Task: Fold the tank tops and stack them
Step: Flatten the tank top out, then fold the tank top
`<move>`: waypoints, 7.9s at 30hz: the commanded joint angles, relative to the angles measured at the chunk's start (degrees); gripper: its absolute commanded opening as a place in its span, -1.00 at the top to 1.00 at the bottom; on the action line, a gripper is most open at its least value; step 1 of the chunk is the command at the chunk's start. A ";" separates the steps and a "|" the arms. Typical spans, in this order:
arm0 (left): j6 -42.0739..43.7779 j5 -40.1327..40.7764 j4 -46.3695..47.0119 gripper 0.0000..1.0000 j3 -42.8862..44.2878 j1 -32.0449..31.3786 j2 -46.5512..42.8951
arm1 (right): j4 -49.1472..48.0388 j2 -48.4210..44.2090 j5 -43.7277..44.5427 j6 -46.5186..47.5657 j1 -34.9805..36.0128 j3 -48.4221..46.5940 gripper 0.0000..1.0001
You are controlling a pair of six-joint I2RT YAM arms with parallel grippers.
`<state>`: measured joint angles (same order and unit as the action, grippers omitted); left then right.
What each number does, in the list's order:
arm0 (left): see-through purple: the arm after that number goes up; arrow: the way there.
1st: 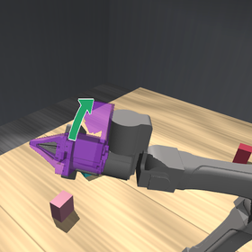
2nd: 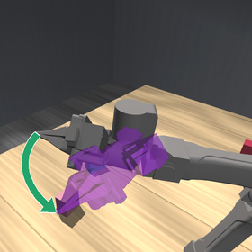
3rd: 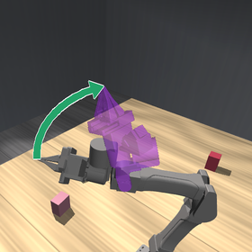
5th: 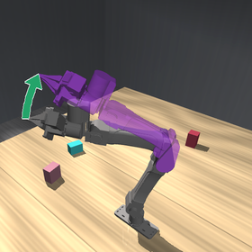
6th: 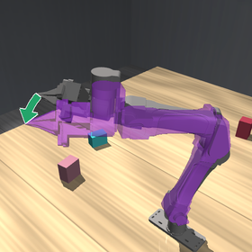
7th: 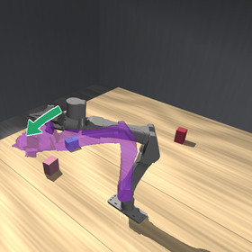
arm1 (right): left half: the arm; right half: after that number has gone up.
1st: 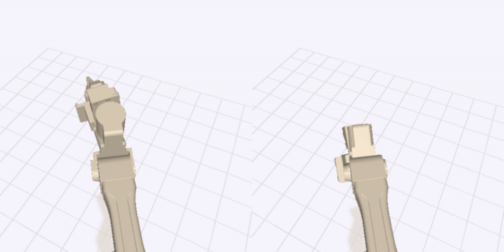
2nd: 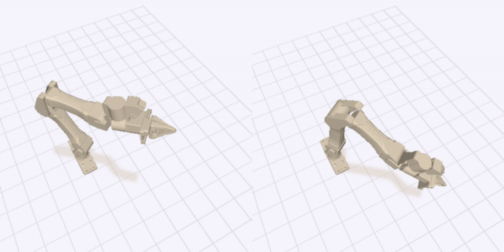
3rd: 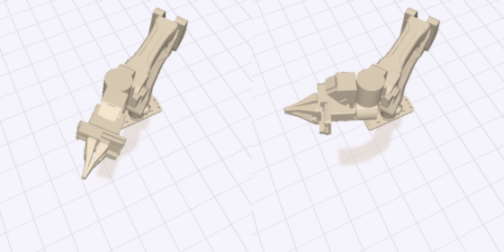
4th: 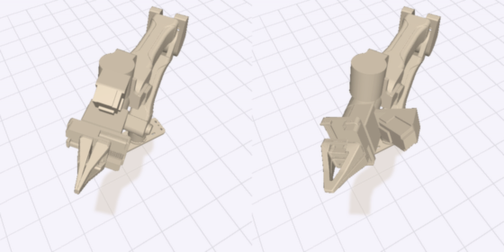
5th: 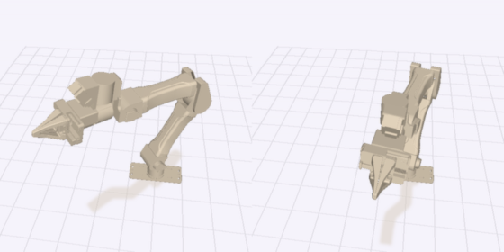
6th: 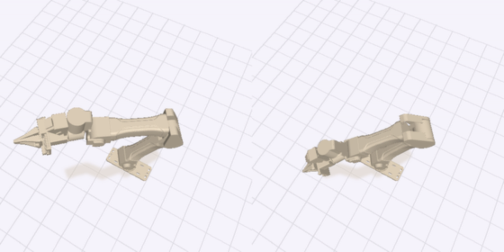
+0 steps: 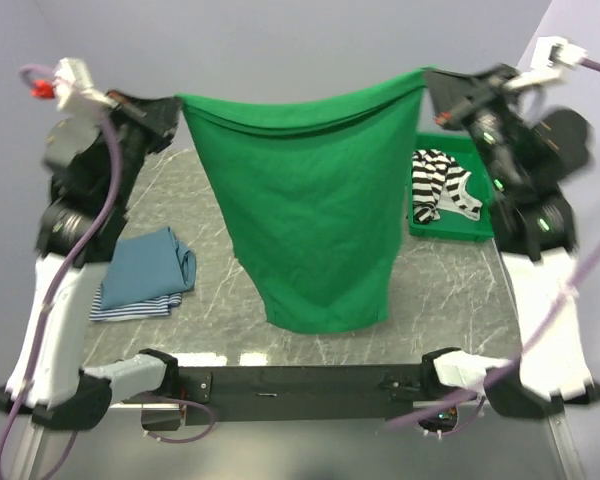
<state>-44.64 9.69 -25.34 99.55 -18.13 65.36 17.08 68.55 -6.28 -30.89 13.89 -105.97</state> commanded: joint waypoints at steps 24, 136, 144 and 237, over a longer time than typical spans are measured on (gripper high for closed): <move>-9.40 -19.88 14.97 0.99 -30.69 11.72 2.06 | -3.89 10.12 -6.02 -3.03 -2.90 28.04 1.00; -6.24 -20.68 13.56 0.44 -34.94 18.04 30.18 | 15.71 60.30 27.47 -11.29 59.23 6.19 0.91; -10.81 -22.70 23.31 0.32 -47.94 15.76 26.22 | 4.46 42.20 20.09 -9.80 59.15 27.20 1.00; -4.58 3.05 3.46 0.99 -12.80 -4.63 49.86 | -19.54 18.55 7.51 -24.56 50.01 63.96 1.00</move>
<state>-49.19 11.88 -24.58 84.58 -22.55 115.37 -0.45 89.69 0.25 -54.19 64.03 -43.27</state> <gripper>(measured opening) 0.015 0.020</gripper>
